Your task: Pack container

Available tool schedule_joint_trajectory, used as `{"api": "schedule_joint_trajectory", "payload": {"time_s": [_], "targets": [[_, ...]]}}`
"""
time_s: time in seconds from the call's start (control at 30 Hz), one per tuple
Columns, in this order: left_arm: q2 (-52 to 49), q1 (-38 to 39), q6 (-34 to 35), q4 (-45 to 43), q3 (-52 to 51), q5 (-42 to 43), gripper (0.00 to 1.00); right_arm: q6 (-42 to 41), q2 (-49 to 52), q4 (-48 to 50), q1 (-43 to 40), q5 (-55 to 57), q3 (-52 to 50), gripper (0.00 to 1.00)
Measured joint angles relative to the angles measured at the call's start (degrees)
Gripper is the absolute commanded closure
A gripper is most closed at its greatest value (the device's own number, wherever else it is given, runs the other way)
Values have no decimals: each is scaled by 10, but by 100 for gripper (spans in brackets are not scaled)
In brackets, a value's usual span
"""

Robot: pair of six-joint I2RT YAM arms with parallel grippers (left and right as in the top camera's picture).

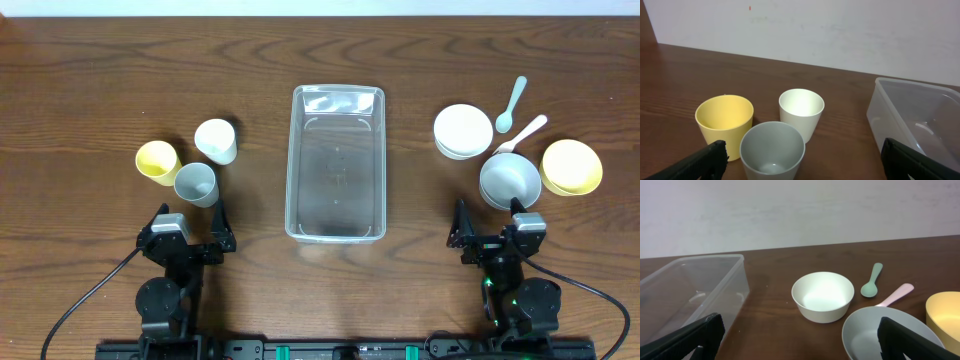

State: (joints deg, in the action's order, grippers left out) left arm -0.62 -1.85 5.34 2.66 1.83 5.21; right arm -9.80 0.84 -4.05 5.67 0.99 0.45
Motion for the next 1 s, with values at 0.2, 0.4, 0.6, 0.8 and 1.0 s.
{"api": "schedule_joint_trajectory", "payload": {"time_s": [0.2,0.4,0.6,0.8,1.0], "targets": [[0,0,0,0,0,0,2,0,0,2,0,0,0,1],[0,0,0,0,0,0,2,0,0,7,0,1,0,1],[0,0,0,0,0,0,2,-10,-1,94,0,-26,2,1],[0,0,0,0,0,0,2,-20,54,-56,0,-53,125,1],[0,0,0,-1,0,0,2,-14,302,-237,0,-58,404,1]]}}
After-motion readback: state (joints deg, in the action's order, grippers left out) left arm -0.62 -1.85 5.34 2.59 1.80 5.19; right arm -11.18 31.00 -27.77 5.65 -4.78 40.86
